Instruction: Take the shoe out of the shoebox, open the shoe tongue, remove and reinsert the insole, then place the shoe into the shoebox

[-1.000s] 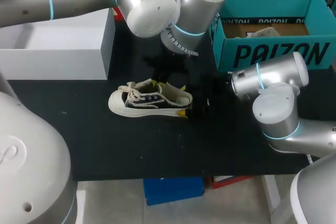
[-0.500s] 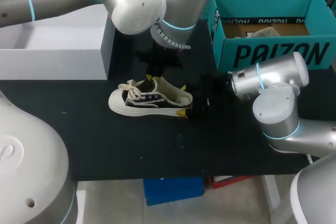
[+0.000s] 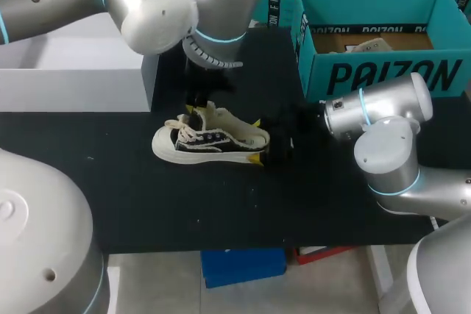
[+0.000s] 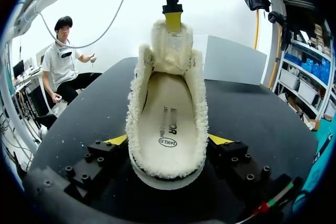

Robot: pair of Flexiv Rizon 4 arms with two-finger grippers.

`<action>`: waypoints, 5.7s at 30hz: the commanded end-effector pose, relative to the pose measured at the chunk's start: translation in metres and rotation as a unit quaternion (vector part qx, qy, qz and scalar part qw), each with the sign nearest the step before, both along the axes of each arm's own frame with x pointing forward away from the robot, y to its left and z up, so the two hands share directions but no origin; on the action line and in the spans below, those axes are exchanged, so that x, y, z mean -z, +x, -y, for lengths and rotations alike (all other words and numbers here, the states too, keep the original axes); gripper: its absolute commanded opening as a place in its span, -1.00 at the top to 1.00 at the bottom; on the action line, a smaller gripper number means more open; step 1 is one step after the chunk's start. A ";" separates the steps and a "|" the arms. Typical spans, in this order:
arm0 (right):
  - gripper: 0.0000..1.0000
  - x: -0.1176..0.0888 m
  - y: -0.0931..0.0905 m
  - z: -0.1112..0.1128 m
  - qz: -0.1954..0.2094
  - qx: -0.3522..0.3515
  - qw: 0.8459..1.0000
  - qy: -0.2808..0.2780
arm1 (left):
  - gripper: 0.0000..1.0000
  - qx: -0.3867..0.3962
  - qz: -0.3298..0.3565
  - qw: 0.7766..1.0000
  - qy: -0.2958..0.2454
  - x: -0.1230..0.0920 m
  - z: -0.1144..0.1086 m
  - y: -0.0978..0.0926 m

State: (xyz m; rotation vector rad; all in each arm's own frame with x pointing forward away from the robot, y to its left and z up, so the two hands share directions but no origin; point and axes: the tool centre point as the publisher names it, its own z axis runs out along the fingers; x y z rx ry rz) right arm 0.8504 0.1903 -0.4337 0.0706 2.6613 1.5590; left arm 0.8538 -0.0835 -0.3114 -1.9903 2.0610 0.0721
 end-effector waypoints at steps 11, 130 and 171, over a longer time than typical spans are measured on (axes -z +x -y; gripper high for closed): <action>1.00 0.003 -0.001 -0.001 -0.001 0.001 1.000 -0.001 | 1.00 -0.018 0.016 0.997 -0.068 0.012 -0.038 -0.013; 1.00 0.003 -0.001 -0.001 -0.001 0.001 1.000 -0.001 | 1.00 0.751 -0.153 0.624 -0.151 -0.049 0.027 0.023; 1.00 0.003 -0.001 -0.001 -0.001 0.001 1.000 -0.001 | 1.00 0.734 -0.157 0.637 -0.173 -0.006 0.026 -0.001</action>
